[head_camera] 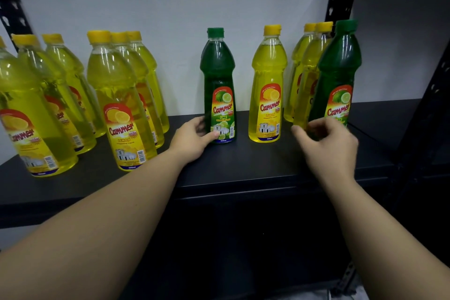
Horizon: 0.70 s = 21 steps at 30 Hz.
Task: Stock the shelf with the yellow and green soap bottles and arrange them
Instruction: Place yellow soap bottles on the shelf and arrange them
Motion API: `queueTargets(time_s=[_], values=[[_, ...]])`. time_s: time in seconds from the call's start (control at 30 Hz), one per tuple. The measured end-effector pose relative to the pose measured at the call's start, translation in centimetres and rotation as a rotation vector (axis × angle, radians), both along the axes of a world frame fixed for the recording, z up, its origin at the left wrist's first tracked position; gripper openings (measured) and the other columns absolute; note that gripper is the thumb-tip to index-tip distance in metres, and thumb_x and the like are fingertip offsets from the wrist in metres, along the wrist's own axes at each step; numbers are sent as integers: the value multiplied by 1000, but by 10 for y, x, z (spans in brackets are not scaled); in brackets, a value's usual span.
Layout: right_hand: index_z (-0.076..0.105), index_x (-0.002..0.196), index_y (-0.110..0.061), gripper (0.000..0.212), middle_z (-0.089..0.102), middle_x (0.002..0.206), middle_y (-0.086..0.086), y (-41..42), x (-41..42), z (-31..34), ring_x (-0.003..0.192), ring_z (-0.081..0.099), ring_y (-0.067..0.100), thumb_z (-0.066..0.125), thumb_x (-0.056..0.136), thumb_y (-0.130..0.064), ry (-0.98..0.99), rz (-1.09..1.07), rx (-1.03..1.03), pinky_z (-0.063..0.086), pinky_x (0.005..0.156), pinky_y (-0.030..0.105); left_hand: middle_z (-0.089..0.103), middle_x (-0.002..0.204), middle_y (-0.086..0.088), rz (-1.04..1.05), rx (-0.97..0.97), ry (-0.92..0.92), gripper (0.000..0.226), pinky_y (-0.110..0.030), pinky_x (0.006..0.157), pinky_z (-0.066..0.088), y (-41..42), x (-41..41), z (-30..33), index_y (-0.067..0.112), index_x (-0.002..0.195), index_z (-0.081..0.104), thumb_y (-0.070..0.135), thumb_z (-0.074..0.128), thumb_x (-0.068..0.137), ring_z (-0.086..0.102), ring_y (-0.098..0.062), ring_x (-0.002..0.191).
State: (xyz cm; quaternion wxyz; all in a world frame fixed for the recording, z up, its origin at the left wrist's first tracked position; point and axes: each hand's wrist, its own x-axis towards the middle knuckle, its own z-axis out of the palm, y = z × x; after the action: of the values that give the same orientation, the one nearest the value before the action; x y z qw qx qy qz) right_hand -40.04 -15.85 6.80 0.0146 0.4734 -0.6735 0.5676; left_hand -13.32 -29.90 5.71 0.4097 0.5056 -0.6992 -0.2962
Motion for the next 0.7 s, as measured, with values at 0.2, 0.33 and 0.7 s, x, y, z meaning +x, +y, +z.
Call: queueTargets(time_s=[0.2, 0.33, 0.7], values=[[43, 135, -16, 86, 45, 141, 12, -14, -29, 1, 131, 43, 32, 90, 71, -48, -119, -209, 74, 46, 97, 47, 60, 147, -3, 9, -14, -20, 77, -38, 108, 51, -2, -1, -2, 18, 156, 43, 32, 80, 89, 63, -16, 127], [22, 158, -18, 108, 46, 151, 11, -25, -36, 1, 139, 44, 33, 88, 77, -44, -187, -151, 158, 46, 105, 56, 61, 146, -4, 8, -18, -20, 76, -38, 108, 51, -3, -2, -2, 16, 155, 44, 31, 80, 89, 64, -15, 125], [42, 147, -14, 104, 48, 136, 9, 11, -7, -5, 128, 46, 31, 86, 67, -63, 0, -137, 178, 47, 96, 47, 61, 146, -3, 11, -13, -40, 78, -35, 105, 52, -4, 1, -3, 17, 154, 46, 36, 81, 87, 65, -14, 122]])
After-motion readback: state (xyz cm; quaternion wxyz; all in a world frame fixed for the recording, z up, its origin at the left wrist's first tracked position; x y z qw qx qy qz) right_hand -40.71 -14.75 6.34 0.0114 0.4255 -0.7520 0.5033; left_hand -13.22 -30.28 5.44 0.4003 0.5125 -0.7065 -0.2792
